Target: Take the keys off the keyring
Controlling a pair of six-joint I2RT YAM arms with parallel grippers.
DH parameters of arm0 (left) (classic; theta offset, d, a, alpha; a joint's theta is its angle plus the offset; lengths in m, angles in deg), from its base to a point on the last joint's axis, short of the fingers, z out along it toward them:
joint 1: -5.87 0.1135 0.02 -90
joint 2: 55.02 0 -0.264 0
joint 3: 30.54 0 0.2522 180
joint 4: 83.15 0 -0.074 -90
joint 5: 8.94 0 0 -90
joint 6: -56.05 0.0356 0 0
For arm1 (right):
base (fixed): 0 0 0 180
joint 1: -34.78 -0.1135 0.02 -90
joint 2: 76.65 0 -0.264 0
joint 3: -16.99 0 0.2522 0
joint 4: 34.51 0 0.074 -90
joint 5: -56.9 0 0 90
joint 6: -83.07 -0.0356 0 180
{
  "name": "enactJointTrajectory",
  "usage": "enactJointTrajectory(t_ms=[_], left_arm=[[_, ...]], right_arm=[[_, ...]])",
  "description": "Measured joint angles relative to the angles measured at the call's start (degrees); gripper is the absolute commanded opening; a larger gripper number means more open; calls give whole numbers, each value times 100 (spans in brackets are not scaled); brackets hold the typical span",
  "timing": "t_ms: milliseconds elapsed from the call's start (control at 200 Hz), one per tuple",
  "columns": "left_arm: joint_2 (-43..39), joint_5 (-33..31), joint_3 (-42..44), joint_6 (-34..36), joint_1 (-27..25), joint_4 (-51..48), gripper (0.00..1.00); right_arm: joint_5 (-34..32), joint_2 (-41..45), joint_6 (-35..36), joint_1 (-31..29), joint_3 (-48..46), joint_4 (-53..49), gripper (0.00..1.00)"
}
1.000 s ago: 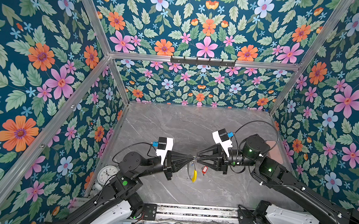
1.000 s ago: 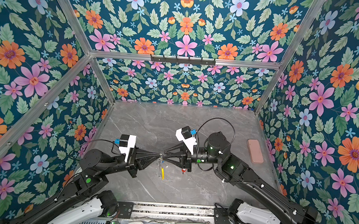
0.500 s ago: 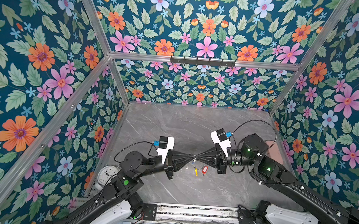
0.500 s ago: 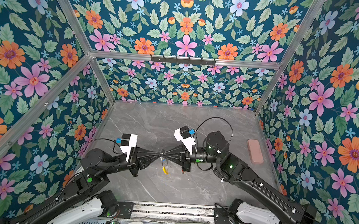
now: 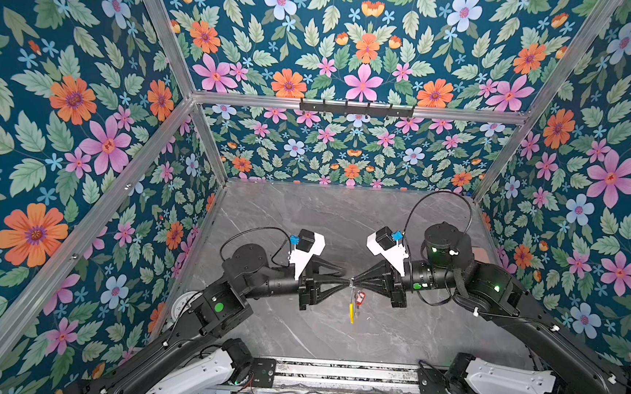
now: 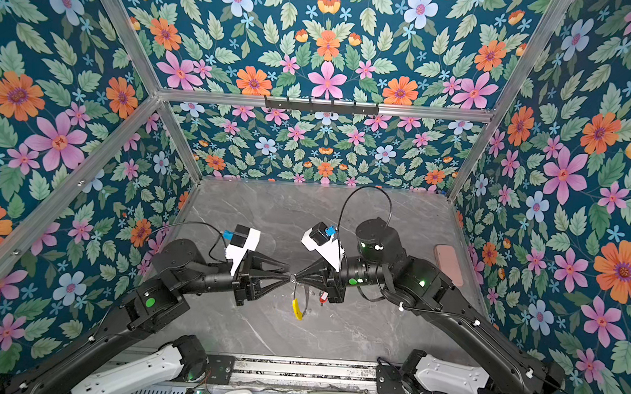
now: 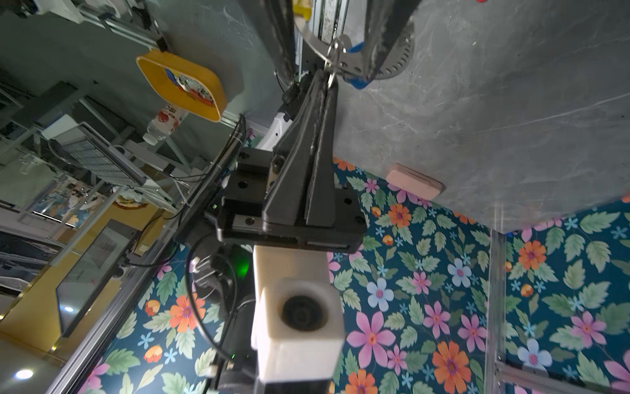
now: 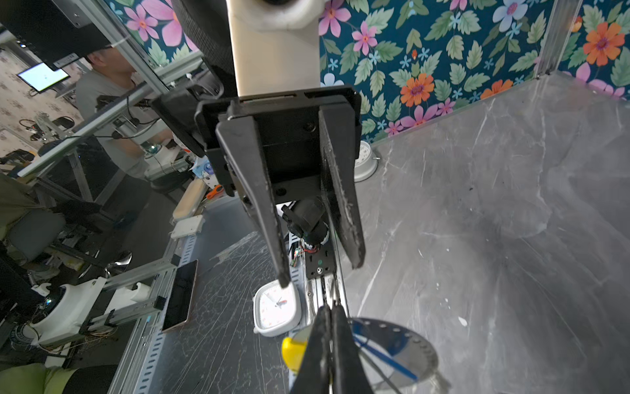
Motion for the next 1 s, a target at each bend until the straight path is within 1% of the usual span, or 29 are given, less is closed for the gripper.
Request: enactJointTrajectory(t_ms=[60,160,375,470,550,775,890,1000], left_arm=[[136,166,-107,37,2,-232,28],[280,352,-195,125,2,-424,24],[339,529,-205,166,2,-560,16],[374,551,-203,166,9,-551,16],[400,566,-192,166,9,-531,20],[442,634,-179,164,11,-490,21],[426,632,-179,164,7,-485,11],[391,623,-179,164,9,-485,10]], right_arm=[[-48,-55,118,0,94,-249,0],[-92,-118,229,0,151,-507,0],[-131,-157,328,-4,162,-678,0],[-142,-160,332,-2,162,-693,0],[-175,-162,332,-4,162,-704,0],[-199,-149,330,-74,144,-634,0],[-214,-122,330,-103,142,-616,0],[-197,-101,326,-114,114,-540,0]])
